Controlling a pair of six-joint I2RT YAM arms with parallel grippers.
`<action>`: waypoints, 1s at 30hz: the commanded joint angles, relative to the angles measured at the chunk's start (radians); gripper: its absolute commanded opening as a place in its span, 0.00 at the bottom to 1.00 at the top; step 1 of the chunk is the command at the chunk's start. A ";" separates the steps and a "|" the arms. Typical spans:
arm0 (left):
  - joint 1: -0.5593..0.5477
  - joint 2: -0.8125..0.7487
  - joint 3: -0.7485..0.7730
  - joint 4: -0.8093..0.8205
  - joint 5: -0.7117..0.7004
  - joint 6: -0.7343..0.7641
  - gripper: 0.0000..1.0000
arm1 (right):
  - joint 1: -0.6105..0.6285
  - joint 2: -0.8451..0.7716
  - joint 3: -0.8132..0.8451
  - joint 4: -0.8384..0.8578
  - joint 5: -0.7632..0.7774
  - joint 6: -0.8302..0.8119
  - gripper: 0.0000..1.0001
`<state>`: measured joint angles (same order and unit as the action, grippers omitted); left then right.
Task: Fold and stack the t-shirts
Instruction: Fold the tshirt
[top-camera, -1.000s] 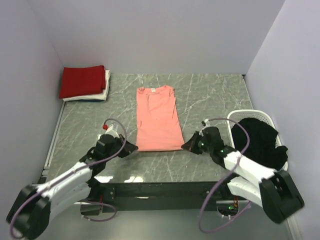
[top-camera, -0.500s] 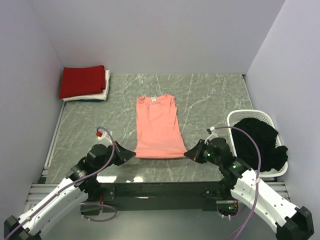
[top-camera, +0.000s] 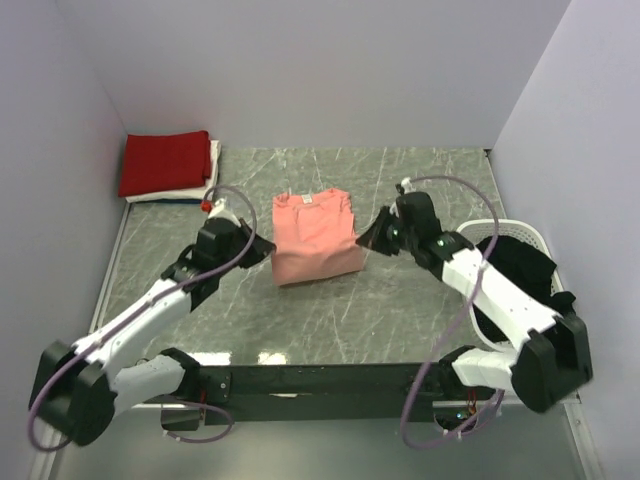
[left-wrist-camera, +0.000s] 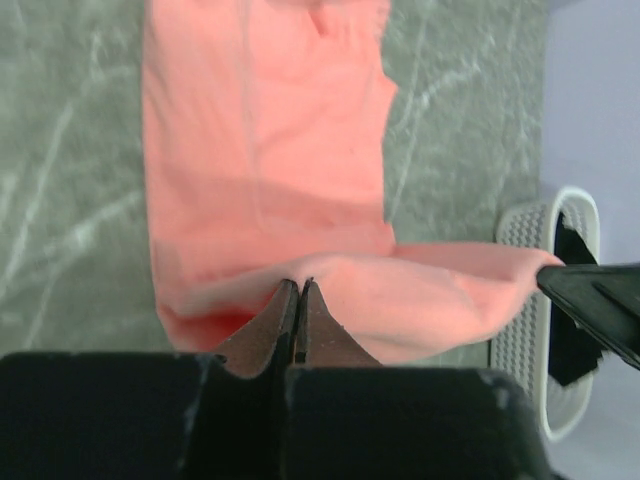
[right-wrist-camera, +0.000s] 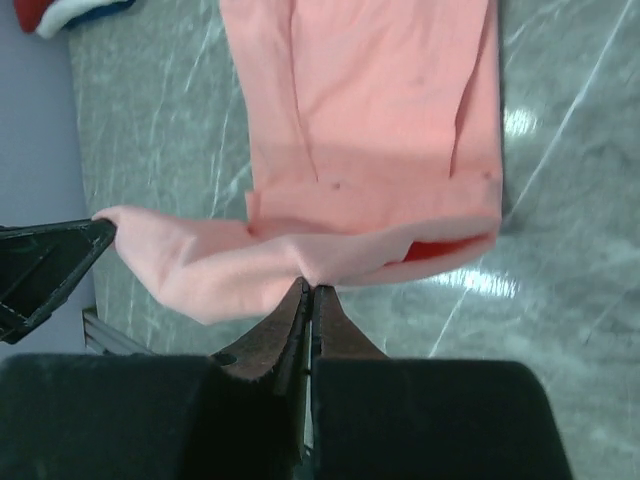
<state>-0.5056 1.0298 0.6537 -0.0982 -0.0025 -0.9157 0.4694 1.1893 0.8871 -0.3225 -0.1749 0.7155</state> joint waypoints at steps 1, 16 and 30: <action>0.068 0.140 0.110 0.118 0.061 0.055 0.00 | -0.064 0.140 0.131 0.010 -0.046 -0.054 0.00; 0.266 0.741 0.604 0.112 0.228 0.094 0.00 | -0.219 0.763 0.721 -0.039 -0.219 -0.096 0.00; 0.404 1.182 1.072 0.135 0.384 0.138 0.56 | -0.305 1.170 1.262 -0.116 -0.298 -0.125 0.71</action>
<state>-0.1318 2.2417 1.6752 -0.0200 0.3256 -0.7876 0.1860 2.4168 2.0922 -0.4381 -0.4511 0.6128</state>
